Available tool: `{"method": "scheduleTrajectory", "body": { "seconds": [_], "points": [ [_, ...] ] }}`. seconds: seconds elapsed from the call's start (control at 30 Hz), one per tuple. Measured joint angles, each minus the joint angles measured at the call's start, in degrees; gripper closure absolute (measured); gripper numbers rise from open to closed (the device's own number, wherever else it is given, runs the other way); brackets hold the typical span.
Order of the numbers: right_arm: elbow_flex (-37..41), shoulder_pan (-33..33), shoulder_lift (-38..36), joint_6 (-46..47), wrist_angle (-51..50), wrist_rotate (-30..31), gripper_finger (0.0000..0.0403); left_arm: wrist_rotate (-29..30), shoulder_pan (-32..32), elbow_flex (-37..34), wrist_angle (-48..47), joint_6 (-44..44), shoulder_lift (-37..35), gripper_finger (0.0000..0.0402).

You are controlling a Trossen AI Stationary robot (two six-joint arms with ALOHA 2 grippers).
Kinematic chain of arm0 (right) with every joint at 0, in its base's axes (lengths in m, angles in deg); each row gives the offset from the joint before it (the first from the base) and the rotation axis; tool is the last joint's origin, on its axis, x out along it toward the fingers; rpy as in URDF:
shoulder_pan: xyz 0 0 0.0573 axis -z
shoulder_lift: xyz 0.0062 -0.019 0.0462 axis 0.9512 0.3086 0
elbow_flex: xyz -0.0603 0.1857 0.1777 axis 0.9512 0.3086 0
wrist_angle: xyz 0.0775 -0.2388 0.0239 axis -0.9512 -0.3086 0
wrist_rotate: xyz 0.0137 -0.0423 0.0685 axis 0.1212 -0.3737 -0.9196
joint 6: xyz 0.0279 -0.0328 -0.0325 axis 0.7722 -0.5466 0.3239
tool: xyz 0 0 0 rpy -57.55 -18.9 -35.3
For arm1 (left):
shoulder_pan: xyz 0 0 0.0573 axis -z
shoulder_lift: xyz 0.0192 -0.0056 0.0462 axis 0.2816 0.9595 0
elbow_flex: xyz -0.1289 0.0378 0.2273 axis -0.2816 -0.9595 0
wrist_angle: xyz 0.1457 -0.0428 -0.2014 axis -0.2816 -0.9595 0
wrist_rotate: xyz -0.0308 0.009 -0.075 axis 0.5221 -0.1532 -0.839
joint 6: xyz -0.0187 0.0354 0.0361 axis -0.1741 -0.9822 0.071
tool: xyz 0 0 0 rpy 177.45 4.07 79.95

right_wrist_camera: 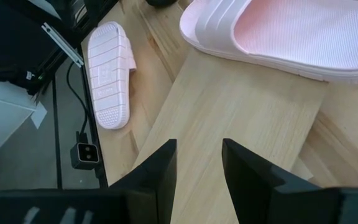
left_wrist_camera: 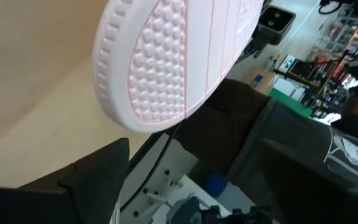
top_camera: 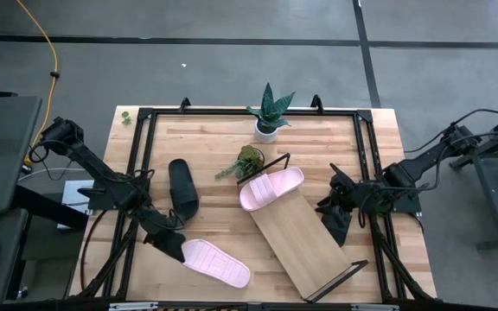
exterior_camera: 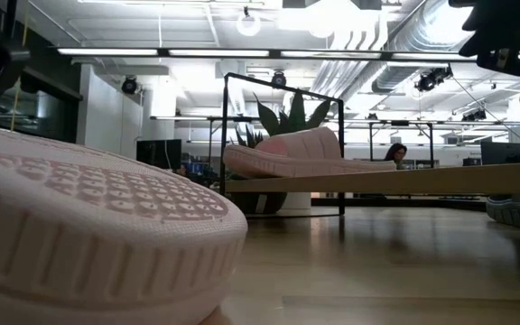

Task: Pick and place slides into the shelf
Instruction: Put the pink slipper on the shelf

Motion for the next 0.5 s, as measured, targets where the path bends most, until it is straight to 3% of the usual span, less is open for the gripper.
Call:
{"method": "scheduleTrajectory", "body": {
  "seconds": [0.5],
  "points": [
    [0.0, 0.0, 0.0, 0.0, -0.9, 0.5, 0.0284, 3.0, 0.0, 0.0, -5.6, 0.6, 3.6, 0.0034]
  ]
}}
